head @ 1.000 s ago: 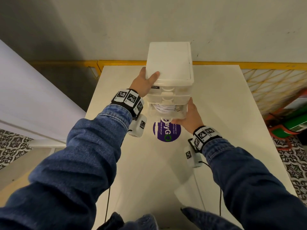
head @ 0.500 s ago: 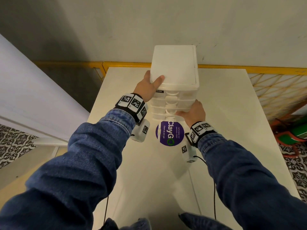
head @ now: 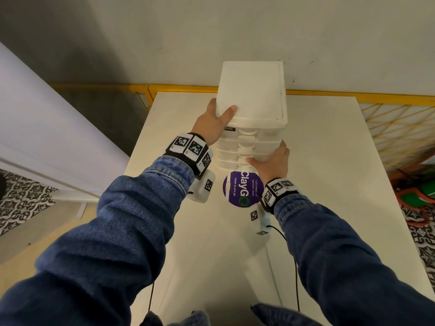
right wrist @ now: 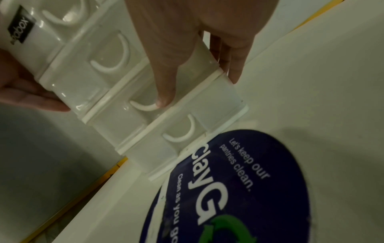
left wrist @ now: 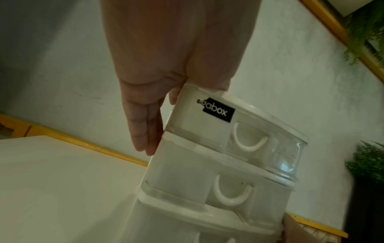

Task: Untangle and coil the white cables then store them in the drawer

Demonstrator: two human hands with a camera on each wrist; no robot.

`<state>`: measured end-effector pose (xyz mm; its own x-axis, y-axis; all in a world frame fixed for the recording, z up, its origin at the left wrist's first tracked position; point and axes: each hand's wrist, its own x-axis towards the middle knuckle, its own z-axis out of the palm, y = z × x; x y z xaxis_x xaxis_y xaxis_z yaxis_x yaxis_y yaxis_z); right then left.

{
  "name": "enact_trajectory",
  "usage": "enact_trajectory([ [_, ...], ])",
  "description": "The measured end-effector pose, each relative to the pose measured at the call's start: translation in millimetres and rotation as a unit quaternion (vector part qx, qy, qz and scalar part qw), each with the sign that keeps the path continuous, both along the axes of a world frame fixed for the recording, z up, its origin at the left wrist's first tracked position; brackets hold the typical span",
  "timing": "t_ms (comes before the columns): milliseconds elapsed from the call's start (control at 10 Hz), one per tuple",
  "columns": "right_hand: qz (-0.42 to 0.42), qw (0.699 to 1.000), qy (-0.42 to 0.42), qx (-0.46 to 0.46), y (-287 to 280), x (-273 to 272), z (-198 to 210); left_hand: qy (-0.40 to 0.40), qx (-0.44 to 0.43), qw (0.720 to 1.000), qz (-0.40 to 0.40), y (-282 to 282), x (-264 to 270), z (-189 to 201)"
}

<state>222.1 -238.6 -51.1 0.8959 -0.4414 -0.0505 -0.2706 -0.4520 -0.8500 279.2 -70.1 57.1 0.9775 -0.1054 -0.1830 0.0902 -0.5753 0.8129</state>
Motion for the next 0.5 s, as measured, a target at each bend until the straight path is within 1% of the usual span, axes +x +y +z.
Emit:
enact_trajectory([
  [200,0.010,1.000,0.004,-0.014,-1.5,1.0,1.3,-0.003,-0.012,1.000,0.003,-1.8,-3.4,4.3],
  [300,0.049,0.998,0.020,-0.020,-9.7,-5.7,1.7,0.032,-0.044,0.999,-0.002,0.4,-6.8,3.2],
  [400,0.090,0.992,0.082,-0.041,-21.6,-20.5,8.3,0.078,-0.048,0.996,0.019,5.3,-16.8,15.6],
  [500,0.134,0.979,0.139,-0.061,-46.2,-60.2,5.2,0.042,-0.013,0.998,0.051,23.5,-45.7,13.4],
])
